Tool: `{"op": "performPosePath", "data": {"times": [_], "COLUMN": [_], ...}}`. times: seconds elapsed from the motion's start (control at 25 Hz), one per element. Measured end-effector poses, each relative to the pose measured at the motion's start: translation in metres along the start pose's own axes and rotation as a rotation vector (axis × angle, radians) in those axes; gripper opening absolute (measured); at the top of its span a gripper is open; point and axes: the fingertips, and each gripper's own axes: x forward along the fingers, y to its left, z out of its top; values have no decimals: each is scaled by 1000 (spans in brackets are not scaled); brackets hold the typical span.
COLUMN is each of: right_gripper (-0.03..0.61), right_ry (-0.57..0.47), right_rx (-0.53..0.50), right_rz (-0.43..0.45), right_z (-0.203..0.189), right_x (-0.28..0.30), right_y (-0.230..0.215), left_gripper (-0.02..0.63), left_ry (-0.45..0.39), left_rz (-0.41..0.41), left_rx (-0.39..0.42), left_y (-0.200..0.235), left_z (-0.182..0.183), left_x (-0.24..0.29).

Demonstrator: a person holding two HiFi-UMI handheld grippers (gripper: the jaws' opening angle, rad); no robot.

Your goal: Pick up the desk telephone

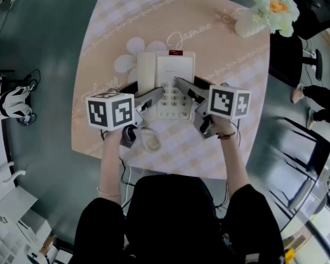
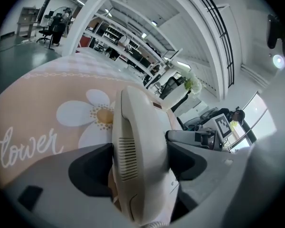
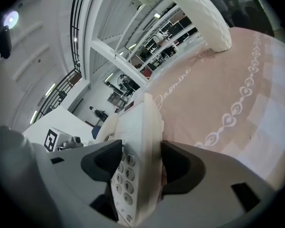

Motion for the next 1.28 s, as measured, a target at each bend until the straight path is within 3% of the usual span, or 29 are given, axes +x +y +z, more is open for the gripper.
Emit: {"op": "performPosePath", "data": {"times": [0.2, 0.56, 0.8, 1.28], "right_gripper": [242, 242, 242, 242], "right_ry": [2, -11, -16, -54], "right_rx": [1, 9, 16, 15], "right_rz": [1, -5, -4, 5], "right_z": [0, 0, 0, 5], "right_x": [0, -1, -4, -28], "right_y": [0, -1, -2, 12], "left_gripper": [353, 342, 336, 334], "left_ry": [0, -84, -86, -122], "left_rz": [-16, 55, 71, 77], "left_rx": [-5, -66, -92, -83], "left_y": [-2, 2, -1, -26], "left_z": [1, 2, 0, 4], "left_x": [4, 1, 0, -14]}}
